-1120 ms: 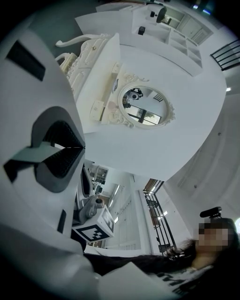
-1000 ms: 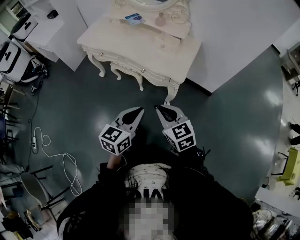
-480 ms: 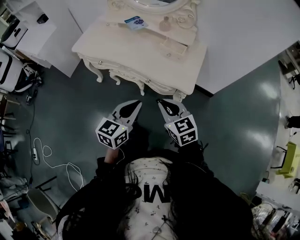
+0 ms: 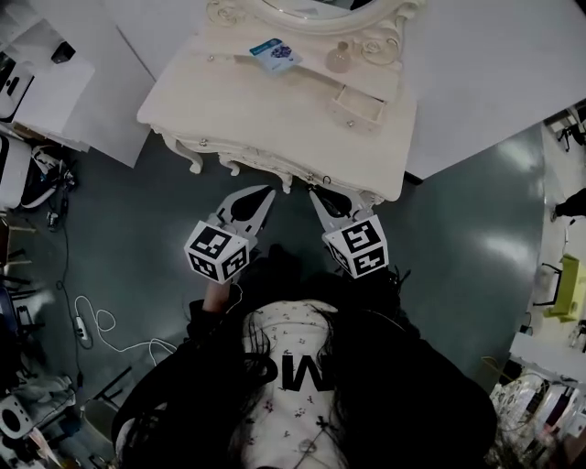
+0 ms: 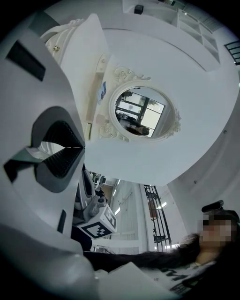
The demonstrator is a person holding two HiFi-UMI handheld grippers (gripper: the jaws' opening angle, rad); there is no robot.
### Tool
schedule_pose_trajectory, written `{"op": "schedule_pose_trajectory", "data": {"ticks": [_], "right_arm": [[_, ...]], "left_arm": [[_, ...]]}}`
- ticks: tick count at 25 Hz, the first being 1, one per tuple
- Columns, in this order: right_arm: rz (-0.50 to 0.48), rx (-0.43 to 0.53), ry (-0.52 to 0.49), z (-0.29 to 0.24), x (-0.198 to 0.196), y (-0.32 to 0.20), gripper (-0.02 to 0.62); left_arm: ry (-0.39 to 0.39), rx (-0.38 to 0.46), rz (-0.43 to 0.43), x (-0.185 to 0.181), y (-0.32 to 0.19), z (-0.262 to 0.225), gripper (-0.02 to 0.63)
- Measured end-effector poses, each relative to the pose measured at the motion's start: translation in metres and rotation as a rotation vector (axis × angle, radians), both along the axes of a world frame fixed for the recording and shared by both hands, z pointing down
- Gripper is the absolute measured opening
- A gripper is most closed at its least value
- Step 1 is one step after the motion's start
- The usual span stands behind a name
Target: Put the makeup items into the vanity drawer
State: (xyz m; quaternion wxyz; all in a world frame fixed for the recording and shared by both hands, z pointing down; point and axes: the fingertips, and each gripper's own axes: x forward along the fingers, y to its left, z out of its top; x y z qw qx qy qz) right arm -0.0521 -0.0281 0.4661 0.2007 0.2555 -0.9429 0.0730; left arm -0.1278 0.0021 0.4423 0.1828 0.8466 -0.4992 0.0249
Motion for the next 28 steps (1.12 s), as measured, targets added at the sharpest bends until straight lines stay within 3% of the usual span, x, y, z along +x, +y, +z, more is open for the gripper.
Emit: {"op": "schedule_pose_trajectory", "data": {"ticks": [5,16,28], "right_arm": [[0.028,-0.016,0.028,0.007,-0.009,-0.011,0.032],[0.11,-0.046,0.063,0.024,0.008,-0.061,0.032],[0.137,-0.042,0.065,0.03,0.019,-0.184,0.032]], "left_arm": [[0.028,-0.017,0.038,-0.01,-0.016,0.009,0.0],[0.041,-0.057,0.138,0.006,-0.055,0.03,0.0],[-0.024,-0.064,0.12,-0.004,-0.161,0.03,0.0]]}}
